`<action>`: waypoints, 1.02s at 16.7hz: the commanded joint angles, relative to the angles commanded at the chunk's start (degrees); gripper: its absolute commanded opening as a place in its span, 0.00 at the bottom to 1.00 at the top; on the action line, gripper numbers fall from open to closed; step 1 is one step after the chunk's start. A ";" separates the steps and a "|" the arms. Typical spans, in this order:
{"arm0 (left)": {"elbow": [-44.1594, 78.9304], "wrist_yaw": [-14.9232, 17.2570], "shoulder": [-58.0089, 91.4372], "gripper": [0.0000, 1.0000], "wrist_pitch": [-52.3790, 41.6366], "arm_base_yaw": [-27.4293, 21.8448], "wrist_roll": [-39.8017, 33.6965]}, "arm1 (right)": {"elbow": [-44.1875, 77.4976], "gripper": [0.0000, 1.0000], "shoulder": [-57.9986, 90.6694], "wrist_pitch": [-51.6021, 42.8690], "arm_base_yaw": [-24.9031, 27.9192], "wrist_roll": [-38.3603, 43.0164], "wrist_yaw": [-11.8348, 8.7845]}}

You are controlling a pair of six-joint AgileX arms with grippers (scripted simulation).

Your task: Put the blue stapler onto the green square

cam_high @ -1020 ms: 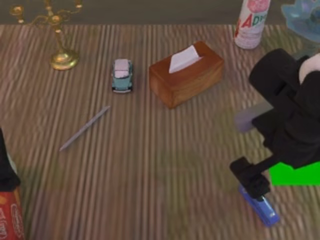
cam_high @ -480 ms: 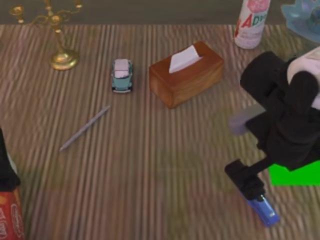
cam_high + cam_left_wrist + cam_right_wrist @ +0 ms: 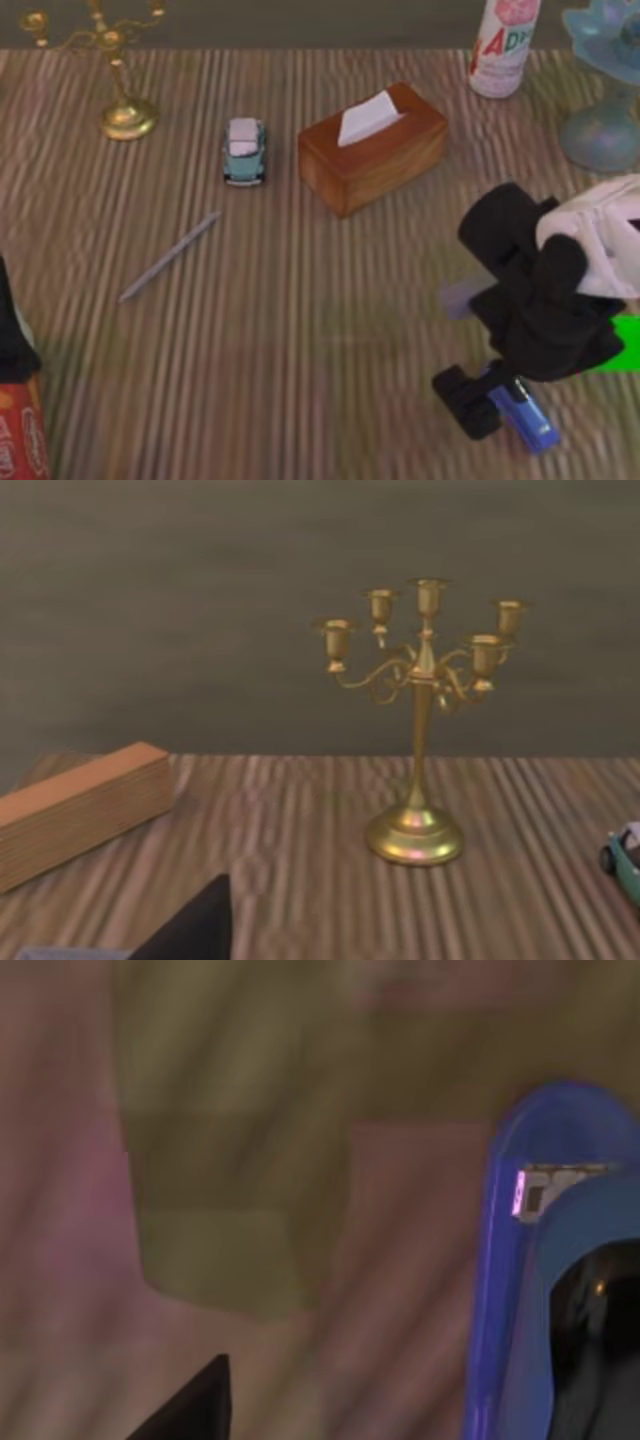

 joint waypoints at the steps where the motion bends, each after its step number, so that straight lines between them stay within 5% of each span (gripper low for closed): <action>1: 0.00 0.00 0.00 1.00 0.00 0.00 0.00 | -0.92 1.00 0.84 1.55 0.04 0.04 0.00; 6: 0.00 0.00 0.00 1.00 0.00 0.00 0.00 | -1.71 1.00 1.56 2.82 0.07 0.09 0.01; 17: 0.00 0.00 0.00 1.00 0.00 0.00 0.00 | -1.71 0.17 1.56 2.82 0.07 0.09 0.01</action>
